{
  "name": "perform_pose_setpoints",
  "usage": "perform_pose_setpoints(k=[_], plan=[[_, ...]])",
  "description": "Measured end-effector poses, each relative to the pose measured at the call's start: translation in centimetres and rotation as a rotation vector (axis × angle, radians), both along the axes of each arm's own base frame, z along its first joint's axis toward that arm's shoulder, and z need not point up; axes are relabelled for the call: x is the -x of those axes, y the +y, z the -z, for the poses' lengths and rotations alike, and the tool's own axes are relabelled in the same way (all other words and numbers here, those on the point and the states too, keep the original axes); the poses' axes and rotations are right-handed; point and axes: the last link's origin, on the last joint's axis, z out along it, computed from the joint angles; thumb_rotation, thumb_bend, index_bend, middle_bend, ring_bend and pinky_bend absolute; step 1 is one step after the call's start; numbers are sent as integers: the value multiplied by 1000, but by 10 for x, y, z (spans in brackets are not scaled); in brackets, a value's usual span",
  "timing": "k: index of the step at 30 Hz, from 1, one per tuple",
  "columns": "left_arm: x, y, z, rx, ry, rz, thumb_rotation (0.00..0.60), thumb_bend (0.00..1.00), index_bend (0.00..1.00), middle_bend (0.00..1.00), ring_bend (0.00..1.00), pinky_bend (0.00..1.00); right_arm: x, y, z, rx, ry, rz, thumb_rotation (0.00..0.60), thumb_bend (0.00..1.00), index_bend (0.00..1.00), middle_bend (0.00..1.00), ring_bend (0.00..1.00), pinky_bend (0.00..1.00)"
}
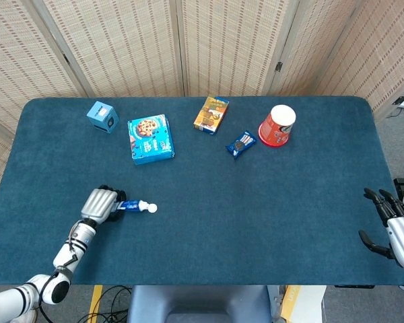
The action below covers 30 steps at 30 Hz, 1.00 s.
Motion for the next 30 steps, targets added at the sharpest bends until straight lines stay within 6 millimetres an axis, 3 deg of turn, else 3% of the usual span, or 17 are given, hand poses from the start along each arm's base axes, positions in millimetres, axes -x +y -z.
perform_pose_setpoints(k=[7,15,25,30], plan=[[-10,7,-18,-42,-45,48,600,416,689,681,529,425,-8,-3,4,-23,-4,-38,600,373,66,211,79,156],[-39,8,-40,-51,-111,122,600,416,699,695,550,535,-27,-20,18,-95,-5,-128,600,362,66,211,78,156],[-88,-1,-62,5,-198,197,600,416,710,706,557,539,-73,-61,46,-177,0,-294,600,167,66,206,79,167],[-116,-7,-69,46,-235,232,600,417,713,711,558,539,-99,-81,63,-194,6,-367,600,92,66,128,73,167]])
